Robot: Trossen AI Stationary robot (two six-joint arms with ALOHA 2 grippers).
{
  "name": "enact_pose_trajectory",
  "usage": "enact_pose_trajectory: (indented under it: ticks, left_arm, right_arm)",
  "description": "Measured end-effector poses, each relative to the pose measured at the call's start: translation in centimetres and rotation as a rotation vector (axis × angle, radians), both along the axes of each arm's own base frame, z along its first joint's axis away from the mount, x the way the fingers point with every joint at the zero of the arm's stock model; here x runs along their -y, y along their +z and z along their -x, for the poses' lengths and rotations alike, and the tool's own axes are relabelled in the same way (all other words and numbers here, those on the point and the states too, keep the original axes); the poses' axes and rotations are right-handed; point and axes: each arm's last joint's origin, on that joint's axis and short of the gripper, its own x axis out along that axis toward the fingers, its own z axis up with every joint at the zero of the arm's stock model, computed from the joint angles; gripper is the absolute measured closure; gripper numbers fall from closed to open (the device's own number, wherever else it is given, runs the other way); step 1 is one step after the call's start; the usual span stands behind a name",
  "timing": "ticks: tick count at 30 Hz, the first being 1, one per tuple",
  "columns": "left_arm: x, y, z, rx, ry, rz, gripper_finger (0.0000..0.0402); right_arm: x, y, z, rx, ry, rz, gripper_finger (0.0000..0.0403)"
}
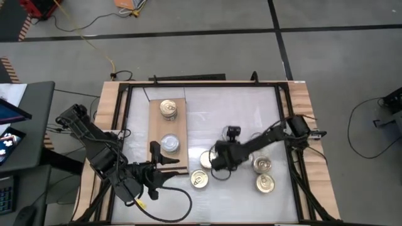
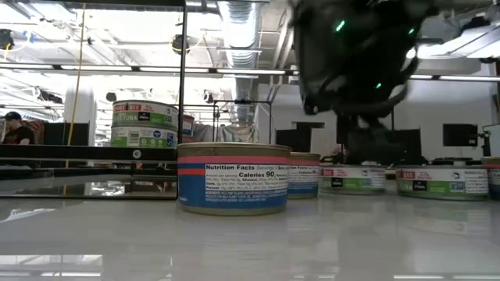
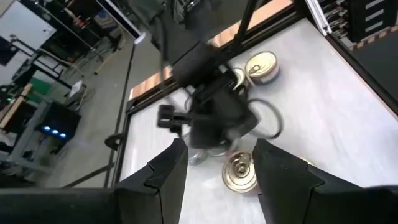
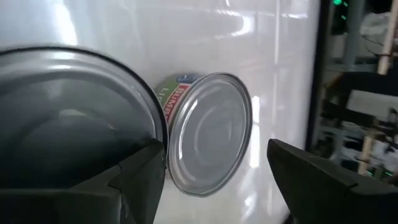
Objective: Stack canned seafood by type on shelf
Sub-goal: Stack the green tuna can on top of the other green tuna can on the shelf
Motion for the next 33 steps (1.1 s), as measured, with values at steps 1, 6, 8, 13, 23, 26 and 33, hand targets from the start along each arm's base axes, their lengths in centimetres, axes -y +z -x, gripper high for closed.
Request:
enact_pose_trajectory:
  ticks: [1,6,8,13,23,26,33]
  left_arm:
    - [0.0,0.0,0.0,0.001,0.003,-0.001,0.0229]
    - [0.0,0.0,0.0,0.008,0.016,-0.005,0.0229]
    - [0.0,0.0,0.0,0.008,0.016,-0.005,0.0229]
    - [0.0,-0.3,0.3,-0.014,0.023,-0.007,0.0229]
    - [-0.1,-0.4,0.4,-0.018,0.048,0.034,0.0229]
    - [-0.1,-0.4,0.4,-0.018,0.048,0.040,0.0229]
    - [-0.1,-0.4,0.4,-0.018,0.048,0.031,0.0229]
  right_arm:
    - [0.8,-0.2,-0.1,-0.011,-0.003,0.007,0.0086]
    - [3.8,0.1,-0.6,-0.028,-0.030,0.035,0.0086]
    - [4.4,1.0,-0.3,-0.017,-0.038,0.012,0.0086]
    - [3.4,5.5,0.8,0.132,-0.022,-0.063,0.0086]
    - [-3.1,4.5,1.3,0.167,0.154,-0.170,0.0086]
    - [-3.5,2.6,1.0,0.122,0.152,-0.119,0.0091]
    - [-3.3,-1.4,0.2,0.043,0.140,-0.002,0.0139]
